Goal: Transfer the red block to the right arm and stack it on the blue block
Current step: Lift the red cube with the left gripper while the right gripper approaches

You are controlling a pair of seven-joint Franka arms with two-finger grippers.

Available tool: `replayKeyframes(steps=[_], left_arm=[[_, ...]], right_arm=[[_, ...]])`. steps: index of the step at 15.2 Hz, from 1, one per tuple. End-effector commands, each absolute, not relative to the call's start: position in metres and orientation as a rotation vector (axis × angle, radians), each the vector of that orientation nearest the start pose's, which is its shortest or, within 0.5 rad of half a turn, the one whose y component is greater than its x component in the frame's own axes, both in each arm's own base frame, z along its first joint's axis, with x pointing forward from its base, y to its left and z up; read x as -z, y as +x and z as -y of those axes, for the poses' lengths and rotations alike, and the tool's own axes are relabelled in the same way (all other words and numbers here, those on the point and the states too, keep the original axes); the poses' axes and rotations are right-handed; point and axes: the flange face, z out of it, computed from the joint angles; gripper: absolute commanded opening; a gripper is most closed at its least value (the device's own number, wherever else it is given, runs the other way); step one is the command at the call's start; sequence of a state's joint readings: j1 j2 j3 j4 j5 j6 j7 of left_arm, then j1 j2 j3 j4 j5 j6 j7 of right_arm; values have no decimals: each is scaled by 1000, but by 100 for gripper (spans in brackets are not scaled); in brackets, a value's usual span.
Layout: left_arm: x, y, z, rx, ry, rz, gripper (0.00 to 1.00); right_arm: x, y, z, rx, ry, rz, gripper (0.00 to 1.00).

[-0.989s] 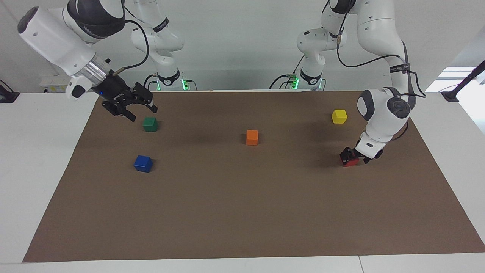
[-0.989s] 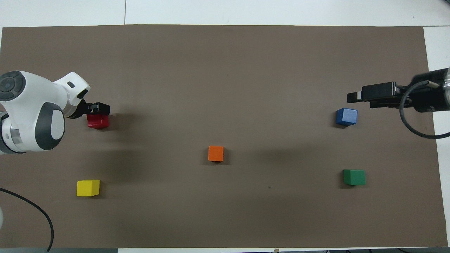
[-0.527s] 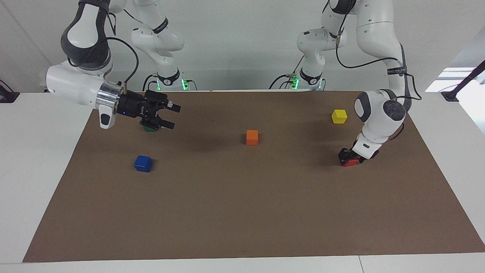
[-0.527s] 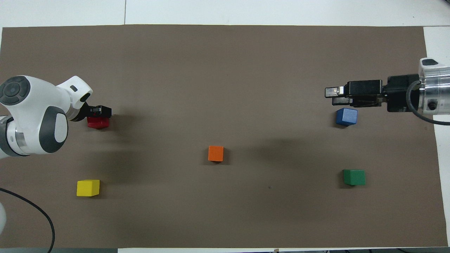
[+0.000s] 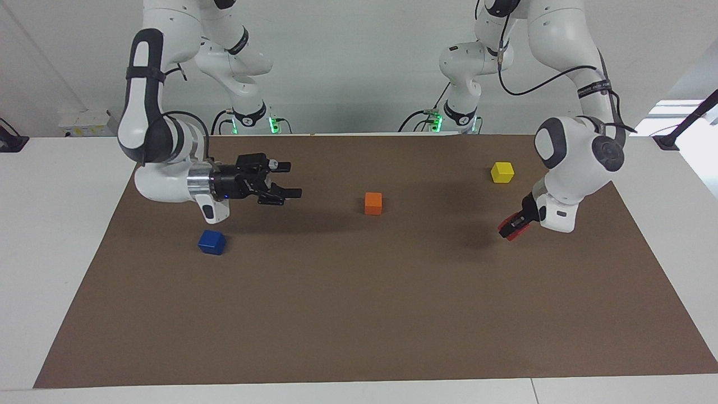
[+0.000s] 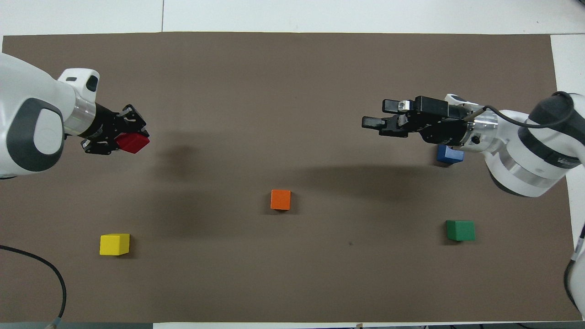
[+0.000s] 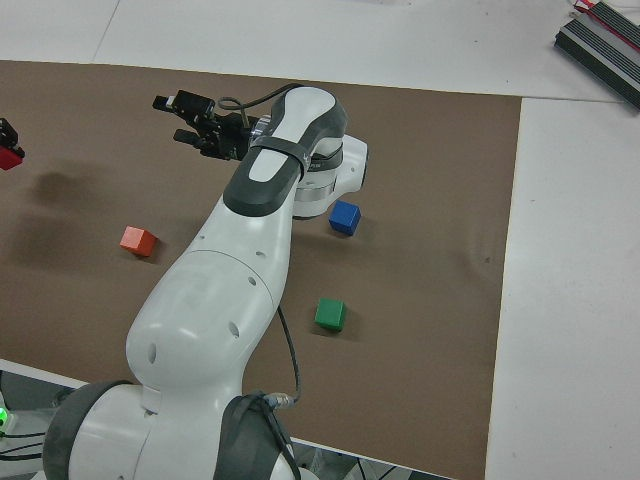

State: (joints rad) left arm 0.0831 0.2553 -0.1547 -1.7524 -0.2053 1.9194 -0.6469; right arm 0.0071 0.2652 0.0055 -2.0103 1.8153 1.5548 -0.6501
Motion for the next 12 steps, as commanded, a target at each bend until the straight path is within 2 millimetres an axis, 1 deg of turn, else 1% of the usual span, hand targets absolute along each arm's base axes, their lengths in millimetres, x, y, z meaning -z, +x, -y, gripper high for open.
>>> replayKeyframes(steps=[1,2,3,4,5,6,7,8,9,10,11,12], left_arm=[[-474,623,83,-450,-3011,1579,0],[-490,618,103,-459,-2981,1668,0],[-498,611,127,-482,-2926,1742,0],[-508,604,150,-501,-2849,1854,0],[-518,597,172,-545,-2751,1989,0],[-532,589,195,-601,-2691,2108,0],[-543,586,212,-692,-2597,2275,0],[-545,585,219,-804,-2477,2413,0],[-551,582,225,-888,-2401,2483,0],[-556,576,237,-943,-2386,2494,0],[-557,572,250,-981,-2386,2487,0],[-558,570,255,-1017,-2364,2500,0]], right_arm=[[-397,597,-147,65,-1210,-149,100],[-395,597,-156,63,-1172,-158,100],[-391,597,-162,69,-1156,-153,100],[-388,596,-166,66,-1144,-146,100],[-384,595,-169,58,-1120,-135,100],[-377,594,-173,55,-1090,-123,100],[-367,592,-176,50,-1054,-106,100],[-360,591,-181,40,-1031,-98,100],[-359,589,-184,29,-1012,-88,100],[-354,587,-186,14,-999,-84,100],[-352,586,-186,6,-988,-81,100],[-351,585,-187,5,-989,-83,100]])
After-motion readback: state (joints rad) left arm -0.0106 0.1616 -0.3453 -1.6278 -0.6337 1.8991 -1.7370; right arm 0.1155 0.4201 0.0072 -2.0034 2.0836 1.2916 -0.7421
